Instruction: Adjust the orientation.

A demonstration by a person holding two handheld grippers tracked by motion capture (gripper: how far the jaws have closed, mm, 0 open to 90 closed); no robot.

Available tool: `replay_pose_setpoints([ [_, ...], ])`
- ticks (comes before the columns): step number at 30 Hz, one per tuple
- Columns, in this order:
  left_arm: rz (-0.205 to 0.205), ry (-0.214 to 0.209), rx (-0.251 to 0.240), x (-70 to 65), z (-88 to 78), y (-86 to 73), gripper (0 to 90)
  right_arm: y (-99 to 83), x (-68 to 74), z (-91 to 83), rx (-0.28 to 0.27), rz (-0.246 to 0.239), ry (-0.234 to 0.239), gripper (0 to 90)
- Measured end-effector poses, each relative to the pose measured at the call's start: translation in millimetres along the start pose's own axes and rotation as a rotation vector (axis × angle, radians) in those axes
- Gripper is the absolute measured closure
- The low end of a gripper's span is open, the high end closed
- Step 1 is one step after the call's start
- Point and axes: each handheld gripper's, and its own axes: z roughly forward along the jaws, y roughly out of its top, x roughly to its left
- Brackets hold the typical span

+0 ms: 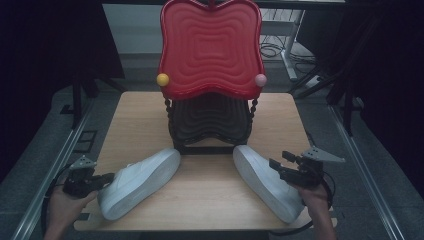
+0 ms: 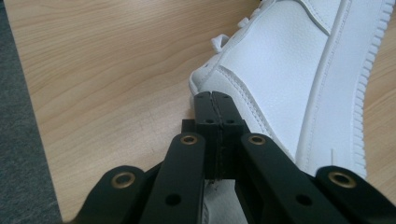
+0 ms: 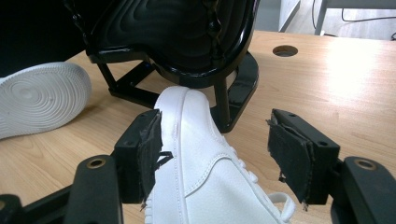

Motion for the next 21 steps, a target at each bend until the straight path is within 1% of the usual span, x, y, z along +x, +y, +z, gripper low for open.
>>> replay_pose_setpoints([
  [4, -0.005, -0.015, -0.012, -3.2, -4.2, -2.8, 89.9, 0.9, 1.6, -1.6, -0.007, -0.003, 0.001, 35.0],
  [8, 0.015, 0.001, -0.007, -11.2, -7.4, -7.8, 89.9, 1.4, 3.5, -1.7, -0.008, -0.005, 0.003, 35.0],
  [9, 0.019, -0.003, -0.013, -14.1, -9.2, -10.5, 89.9, 1.4, 3.9, -0.6, -0.005, -0.008, 0.004, 35.0],
  [12, 0.018, -0.013, -0.023, -17.3, -12.1, -14.0, 89.9, 1.0, 3.8, 0.7, -0.003, -0.005, 0.003, 35.0],
  [15, 0.031, -0.013, -0.035, -24.8, -14.6, -17.0, 89.9, 0.9, 3.6, 0.3, -0.006, -0.001, 0.000, 35.0],
  [16, 0.031, -0.013, -0.035, -24.8, -14.6, -17.0, 89.9, 0.9, 3.6, 0.3, -0.006, -0.001, 0.000, 35.0],
  [18, 0.031, -0.028, -0.049, -29.3, -15.1, -17.1, 89.9, 0.8, 3.5, -0.3, -0.008, -0.003, -0.002, 35.0],
  [19, 0.024, -0.086, -0.068, -33.5, -13.5, -16.0, 89.9, 0.6, 3.4, -0.6, -0.009, -0.003, -0.001, 35.0],
  [20, 0.024, -0.086, -0.068, -33.5, -13.5, -16.0, 89.9, 0.6, 3.4, -0.6, -0.009, -0.003, -0.001, 35.0],
  [21, 0.023, -0.139, -0.063, -36.4, -9.8, -15.3, 89.9, 0.5, 3.4, -0.6, -0.009, -0.003, 0.000, 35.0],
])
